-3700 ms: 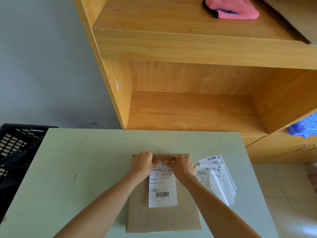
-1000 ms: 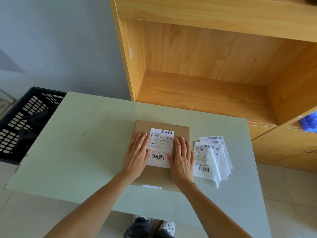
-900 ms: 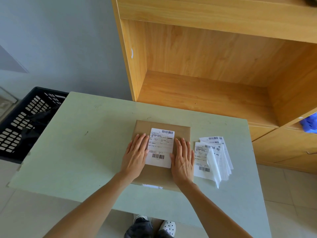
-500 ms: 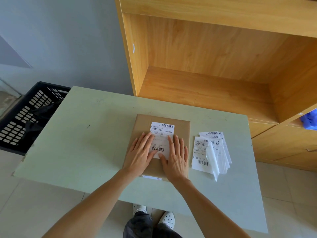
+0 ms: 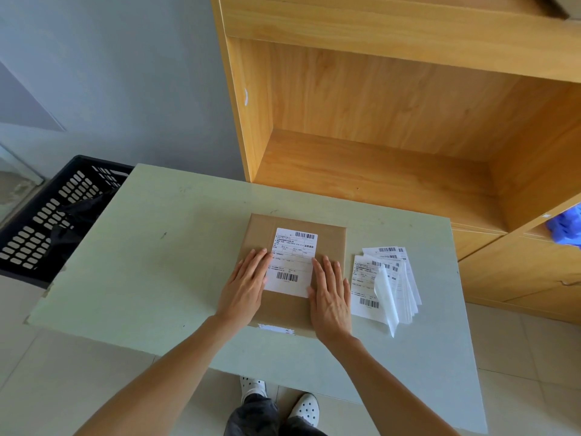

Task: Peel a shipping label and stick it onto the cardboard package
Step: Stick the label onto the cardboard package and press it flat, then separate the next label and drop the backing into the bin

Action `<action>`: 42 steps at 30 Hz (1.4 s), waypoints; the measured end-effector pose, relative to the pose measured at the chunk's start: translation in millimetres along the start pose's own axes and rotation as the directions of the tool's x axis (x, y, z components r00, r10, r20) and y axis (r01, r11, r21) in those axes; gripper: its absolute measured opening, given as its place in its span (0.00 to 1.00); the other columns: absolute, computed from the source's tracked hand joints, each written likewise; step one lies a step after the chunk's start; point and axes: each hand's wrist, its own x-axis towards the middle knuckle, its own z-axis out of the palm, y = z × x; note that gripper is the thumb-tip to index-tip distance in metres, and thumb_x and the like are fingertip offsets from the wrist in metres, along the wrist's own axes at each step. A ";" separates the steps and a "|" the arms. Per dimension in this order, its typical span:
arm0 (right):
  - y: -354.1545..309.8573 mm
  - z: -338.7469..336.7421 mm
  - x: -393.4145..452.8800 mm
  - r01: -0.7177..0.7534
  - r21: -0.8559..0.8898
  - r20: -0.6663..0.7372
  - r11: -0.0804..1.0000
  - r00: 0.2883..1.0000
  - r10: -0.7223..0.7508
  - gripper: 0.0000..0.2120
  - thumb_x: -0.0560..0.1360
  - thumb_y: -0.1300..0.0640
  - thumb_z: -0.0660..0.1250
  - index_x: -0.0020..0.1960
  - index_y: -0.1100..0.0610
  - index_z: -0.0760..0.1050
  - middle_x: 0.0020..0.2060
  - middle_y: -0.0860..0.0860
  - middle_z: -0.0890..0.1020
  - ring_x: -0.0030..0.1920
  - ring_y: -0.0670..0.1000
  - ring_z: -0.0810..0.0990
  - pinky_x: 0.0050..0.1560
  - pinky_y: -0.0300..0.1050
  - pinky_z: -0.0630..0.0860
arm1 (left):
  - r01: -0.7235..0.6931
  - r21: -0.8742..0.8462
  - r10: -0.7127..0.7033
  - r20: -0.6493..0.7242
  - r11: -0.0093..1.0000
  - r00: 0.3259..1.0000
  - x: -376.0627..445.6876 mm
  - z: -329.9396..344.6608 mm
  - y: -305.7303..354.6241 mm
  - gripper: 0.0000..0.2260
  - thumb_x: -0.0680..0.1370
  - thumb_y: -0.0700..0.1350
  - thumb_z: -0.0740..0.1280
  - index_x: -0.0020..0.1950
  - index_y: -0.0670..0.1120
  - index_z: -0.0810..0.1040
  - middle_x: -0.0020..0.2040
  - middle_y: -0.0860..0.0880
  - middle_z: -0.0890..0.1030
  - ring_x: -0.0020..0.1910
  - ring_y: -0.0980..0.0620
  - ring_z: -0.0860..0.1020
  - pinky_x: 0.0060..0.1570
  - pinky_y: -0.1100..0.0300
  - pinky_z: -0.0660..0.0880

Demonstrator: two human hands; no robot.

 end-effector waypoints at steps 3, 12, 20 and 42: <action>0.9 -2.1 0.7 0.001 0.010 0.005 1.000 1.000 -0.001 0.28 0.80 0.44 0.42 0.79 0.49 0.49 0.79 0.46 0.50 0.79 0.50 0.44 0.78 0.53 0.49 | -0.006 0.000 0.006 0.015 1.000 1.000 1.0 -2.7 -1.2 0.22 0.81 0.44 0.50 0.76 0.45 0.64 0.75 0.48 0.67 0.74 0.48 0.65 0.71 0.51 0.66; 1.4 -23.2 7.0 0.000 -0.005 0.075 1.000 0.997 0.000 0.31 0.80 0.48 0.57 0.79 0.50 0.49 0.78 0.44 0.56 0.79 0.49 0.50 0.77 0.54 0.52 | 0.071 -0.010 -0.071 -0.018 0.997 0.997 15.9 -15.9 10.5 0.18 0.78 0.42 0.62 0.68 0.50 0.73 0.66 0.53 0.76 0.64 0.51 0.75 0.57 0.53 0.74; -1.7 -65.6 41.2 0.078 -0.102 0.107 0.992 0.992 -0.067 0.16 0.78 0.56 0.58 0.65 0.51 0.71 0.59 0.48 0.78 0.60 0.52 0.75 0.61 0.49 0.71 | 0.095 0.084 -0.101 0.079 0.992 0.992 56.0 -31.8 30.1 0.13 0.69 0.36 0.71 0.50 0.49 0.76 0.49 0.52 0.77 0.48 0.46 0.79 0.46 0.52 0.75; 61.1 -161.9 117.4 -0.416 0.129 0.266 0.900 0.889 0.372 0.09 0.76 0.53 0.59 0.45 0.49 0.78 0.43 0.51 0.85 0.41 0.55 0.83 0.46 0.47 0.79 | -0.183 -0.235 0.199 0.046 0.955 0.979 211.7 -90.0 135.8 0.08 0.78 0.47 0.61 0.42 0.51 0.78 0.31 0.53 0.79 0.27 0.53 0.73 0.27 0.61 0.64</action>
